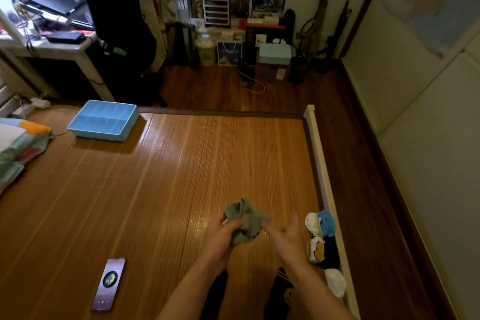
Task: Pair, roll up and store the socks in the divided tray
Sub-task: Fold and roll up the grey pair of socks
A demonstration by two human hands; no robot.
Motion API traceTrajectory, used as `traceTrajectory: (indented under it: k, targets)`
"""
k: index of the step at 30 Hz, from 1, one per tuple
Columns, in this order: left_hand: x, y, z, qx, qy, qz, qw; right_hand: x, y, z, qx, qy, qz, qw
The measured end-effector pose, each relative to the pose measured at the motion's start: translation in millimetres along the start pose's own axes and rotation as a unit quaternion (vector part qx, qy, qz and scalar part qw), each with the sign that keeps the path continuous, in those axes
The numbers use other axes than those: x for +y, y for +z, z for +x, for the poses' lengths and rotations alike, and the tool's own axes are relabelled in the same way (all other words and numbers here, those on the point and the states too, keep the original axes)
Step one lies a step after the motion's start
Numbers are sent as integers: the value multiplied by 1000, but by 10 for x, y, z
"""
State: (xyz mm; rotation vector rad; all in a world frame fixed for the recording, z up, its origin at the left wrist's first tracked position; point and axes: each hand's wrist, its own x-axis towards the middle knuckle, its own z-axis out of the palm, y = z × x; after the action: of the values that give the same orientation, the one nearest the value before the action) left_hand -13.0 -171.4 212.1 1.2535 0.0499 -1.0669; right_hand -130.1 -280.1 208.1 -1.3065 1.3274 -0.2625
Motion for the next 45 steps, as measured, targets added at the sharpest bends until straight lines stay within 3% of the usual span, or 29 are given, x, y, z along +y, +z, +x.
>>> traceTrajectory:
  k: [2,4,9,12,16,19,24,30,33,36,38,45]
  targets:
    - [47,39,-6,-10,-3,1,1000,-32,-28,-44,-17,-136,-109,985]
    - [90,89,-9,-14,-15,-5,1000,-63,-41,-69,-70,-218,-164,959]
    - [214,195,6,-5,-14,3,1000,-171,-43,-44,-135,-294,-193,926]
    - [290,196,24,-10,-19,3,1000,-238,-29,-40,-116,-325,-235,909]
    - [391,150,-9,-61,-41,36,997,-333,-59,-55,-81,-317,-208,922]
    - [482,82,-42,-100,-42,38,993,-481,-145,-57,-124,-199,-60,970]
    - [775,23,-91,-71,16,82,994,-815,-420,-53,-79,-128,73,986]
    - [1151,190,-219,-11,200,216,956,-1277,-689,-155,-65,-154,160,973]
    - [1385,255,-283,-41,282,309,907,-1493,-865,-257,-39,-218,125,967]
    - [1596,299,-330,-69,328,336,880,-1705,-1048,-362,-75,-218,167,959]
    - [1706,316,-341,-66,335,300,891,-1845,-1150,-432,-67,-248,160,953]
    - [1919,424,-395,-131,249,198,939,-2010,-1265,-715,-32,-352,111,929]
